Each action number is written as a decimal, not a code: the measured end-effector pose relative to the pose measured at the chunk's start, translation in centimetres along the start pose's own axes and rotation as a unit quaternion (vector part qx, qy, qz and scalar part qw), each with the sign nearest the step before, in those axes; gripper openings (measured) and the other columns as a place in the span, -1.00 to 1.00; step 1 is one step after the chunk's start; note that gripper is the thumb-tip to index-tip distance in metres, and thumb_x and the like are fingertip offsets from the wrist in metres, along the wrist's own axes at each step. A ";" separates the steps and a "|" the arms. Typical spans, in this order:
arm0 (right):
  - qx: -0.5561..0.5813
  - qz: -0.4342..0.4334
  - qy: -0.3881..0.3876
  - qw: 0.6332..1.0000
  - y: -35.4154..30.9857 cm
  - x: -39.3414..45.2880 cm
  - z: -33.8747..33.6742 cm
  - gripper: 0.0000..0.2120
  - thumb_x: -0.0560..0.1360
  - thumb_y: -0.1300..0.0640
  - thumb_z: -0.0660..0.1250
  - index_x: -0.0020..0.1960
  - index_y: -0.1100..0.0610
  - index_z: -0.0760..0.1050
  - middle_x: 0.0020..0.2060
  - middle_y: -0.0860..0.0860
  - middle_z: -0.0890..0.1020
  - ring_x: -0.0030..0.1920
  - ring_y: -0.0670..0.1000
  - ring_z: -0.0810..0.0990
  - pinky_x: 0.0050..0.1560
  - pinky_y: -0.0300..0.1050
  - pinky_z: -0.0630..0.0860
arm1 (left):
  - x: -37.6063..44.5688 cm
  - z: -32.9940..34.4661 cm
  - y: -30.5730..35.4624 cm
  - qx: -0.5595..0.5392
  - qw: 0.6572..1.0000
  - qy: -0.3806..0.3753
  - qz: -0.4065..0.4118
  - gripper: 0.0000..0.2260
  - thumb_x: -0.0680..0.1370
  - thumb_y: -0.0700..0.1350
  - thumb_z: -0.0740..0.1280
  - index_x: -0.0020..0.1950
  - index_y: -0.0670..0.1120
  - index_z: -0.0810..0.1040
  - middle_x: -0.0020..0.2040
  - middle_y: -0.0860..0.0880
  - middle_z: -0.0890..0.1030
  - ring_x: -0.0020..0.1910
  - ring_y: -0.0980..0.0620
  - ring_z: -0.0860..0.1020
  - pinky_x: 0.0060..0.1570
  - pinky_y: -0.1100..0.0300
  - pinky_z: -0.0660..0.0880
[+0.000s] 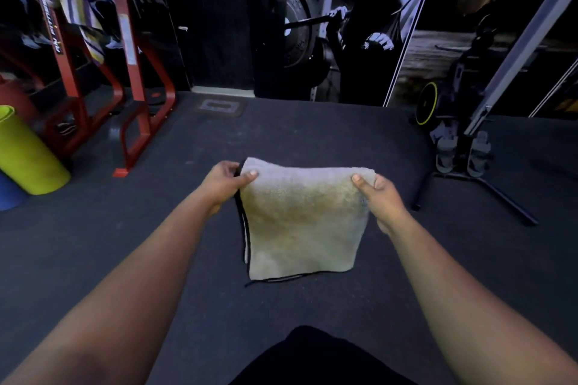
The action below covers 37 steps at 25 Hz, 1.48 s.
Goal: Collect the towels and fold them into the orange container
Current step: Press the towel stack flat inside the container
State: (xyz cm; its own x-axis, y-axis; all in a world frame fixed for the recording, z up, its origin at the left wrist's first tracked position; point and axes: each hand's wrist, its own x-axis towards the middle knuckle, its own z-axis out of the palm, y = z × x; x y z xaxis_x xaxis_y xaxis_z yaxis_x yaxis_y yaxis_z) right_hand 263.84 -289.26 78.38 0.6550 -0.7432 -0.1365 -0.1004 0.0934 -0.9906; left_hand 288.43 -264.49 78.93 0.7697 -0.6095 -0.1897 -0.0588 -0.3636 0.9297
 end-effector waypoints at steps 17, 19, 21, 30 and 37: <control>-0.288 -0.103 0.031 0.951 2.6 0.0 -0.7 -0.59 0.38 0.22 0.57 0.17 -0.03 0.61 0.05 -0.10 0.66 0.07 -0.01 0.65 0.16 0.05 0.60 | 0.2 -1.1 1.8 0.398 0.901 0.097 0.139 -0.64 0.42 -0.08 0.51 0.21 0.04 0.64 0.02 -0.05 0.70 0.03 -0.12 0.65 -0.05 0.06 0.56; -0.360 -0.137 0.062 0.921 1.9 -0.6 -0.4 -0.76 0.40 0.11 0.55 0.04 0.00 0.65 -0.07 -0.12 0.67 -0.04 -0.04 0.64 0.05 0.02 0.60 | 0.0 -1.7 1.6 0.362 0.918 0.095 0.132 -0.73 0.41 -0.02 0.53 0.09 0.02 0.66 -0.02 -0.04 0.66 -0.02 -0.08 0.62 -0.10 0.09 0.52; -0.357 -0.172 0.086 0.914 0.8 -0.9 -0.3 -0.84 0.40 0.07 0.56 -0.05 0.02 0.66 -0.11 -0.08 0.63 -0.07 -0.03 0.60 0.01 0.03 0.58 | 0.1 -2.7 1.4 0.248 0.957 0.079 0.128 -0.76 0.43 -0.02 0.57 0.04 -0.01 0.65 0.00 -0.05 0.61 -0.02 -0.04 0.60 -0.01 0.07 0.53; 0.006 -0.066 -0.085 0.994 -0.8 -2.3 4.7 -0.62 0.43 0.28 0.52 0.23 0.14 0.59 0.13 0.03 0.72 0.17 0.04 0.69 0.18 -0.01 0.63 | -1.2 -4.3 9.7 -0.253 0.951 0.053 0.168 -0.65 0.57 0.11 0.44 0.28 -0.01 0.54 0.20 -0.03 0.67 0.15 0.03 0.67 0.08 0.10 0.63; -0.001 0.037 -0.017 0.999 2.5 -0.7 7.3 -0.75 0.56 0.10 0.44 0.20 0.16 0.57 0.04 0.08 0.74 0.07 0.11 0.72 0.07 0.08 0.65 | -0.8 -5.8 -4.0 -0.107 0.994 -0.023 -0.011 -0.54 0.48 0.22 0.49 0.21 -0.07 0.65 0.07 -0.02 0.74 0.08 -0.06 0.70 0.16 -0.10 0.62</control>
State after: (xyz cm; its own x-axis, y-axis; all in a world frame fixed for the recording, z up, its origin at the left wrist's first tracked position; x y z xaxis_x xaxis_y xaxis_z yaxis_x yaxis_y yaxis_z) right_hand 268.62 -283.64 75.85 0.6703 -0.7116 -0.2105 -0.1510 0.1469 -0.9776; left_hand 291.72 -258.52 77.22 0.7392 -0.6362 -0.2209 0.0987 -0.2222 0.9700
